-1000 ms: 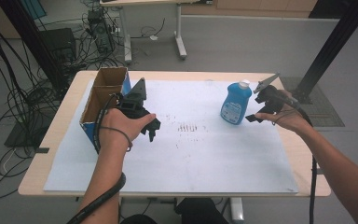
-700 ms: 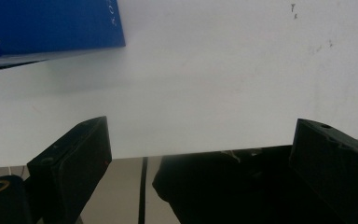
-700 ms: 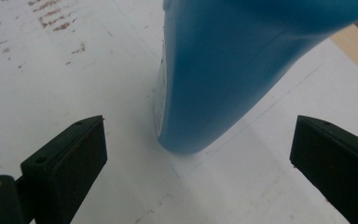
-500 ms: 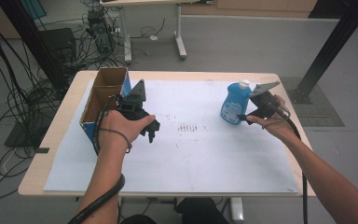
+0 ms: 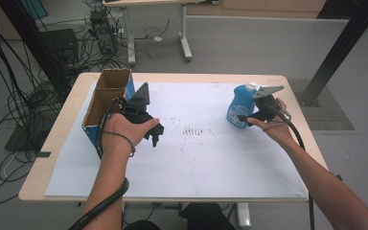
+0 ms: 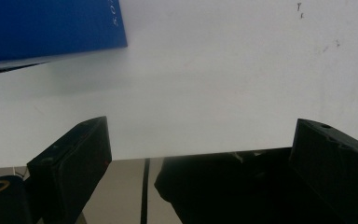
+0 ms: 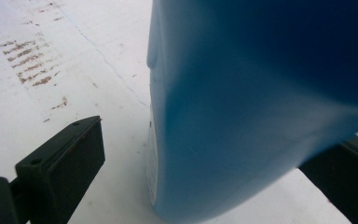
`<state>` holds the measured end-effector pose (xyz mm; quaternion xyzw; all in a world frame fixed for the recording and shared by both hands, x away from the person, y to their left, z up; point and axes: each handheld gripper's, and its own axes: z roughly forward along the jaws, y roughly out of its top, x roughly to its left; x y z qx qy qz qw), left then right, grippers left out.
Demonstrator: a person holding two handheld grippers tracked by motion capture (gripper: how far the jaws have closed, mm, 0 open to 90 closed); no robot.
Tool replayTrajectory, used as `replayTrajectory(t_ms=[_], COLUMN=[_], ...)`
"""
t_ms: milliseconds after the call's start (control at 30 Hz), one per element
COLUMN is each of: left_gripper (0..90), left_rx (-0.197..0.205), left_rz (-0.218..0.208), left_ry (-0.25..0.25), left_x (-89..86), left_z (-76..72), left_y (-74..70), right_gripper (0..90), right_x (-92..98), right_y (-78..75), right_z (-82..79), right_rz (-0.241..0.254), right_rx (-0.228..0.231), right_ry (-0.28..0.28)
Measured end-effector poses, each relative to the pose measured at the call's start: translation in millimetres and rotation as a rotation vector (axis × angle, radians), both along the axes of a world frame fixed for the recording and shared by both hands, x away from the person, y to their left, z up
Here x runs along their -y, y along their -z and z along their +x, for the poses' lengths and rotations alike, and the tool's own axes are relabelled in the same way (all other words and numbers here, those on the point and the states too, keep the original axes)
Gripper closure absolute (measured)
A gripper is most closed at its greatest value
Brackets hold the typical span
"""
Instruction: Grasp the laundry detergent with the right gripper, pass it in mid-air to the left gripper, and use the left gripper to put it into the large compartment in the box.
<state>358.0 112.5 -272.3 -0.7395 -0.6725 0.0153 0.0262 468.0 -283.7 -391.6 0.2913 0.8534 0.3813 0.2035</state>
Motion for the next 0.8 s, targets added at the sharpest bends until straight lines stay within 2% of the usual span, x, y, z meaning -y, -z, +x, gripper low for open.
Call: replayTrajectory(t_ms=[100, 333, 533, 567, 800], left_gripper=[5.8, 5.8, 5.8, 5.8, 5.8], left_rx=[0.000, 0.003, 0.001, 0.002, 0.007], left_rz=[0.001, -0.001, -0.001, -0.002, 0.002], left_ry=[0.002, 0.006, 0.009, 0.010, 0.007], left_x=[0.6, 2.9, 4.8, 4.9, 5.9], left_z=[0.4, 1.8, 2.2, 2.2, 2.7], left_y=[-0.1, -0.4, 0.7, 0.5, -1.1], right_gripper=[2.3, 2.4, 2.6, 2.3, 2.4], right_x=[-2.2, -3.0, -2.3, -1.0, 2.8], right_y=[3.3, 4.5, 5.1, 5.7, 8.4], right_z=[2.0, 2.6, 2.8, 1.3, 0.9], right_rz=[0.023, 0.040, 0.041, 0.050, 0.054], right_rx=[0.005, 0.017, 0.016, 0.042, 0.037], right_ry=[0.005, 0.006, 0.008, 0.008, 0.023])
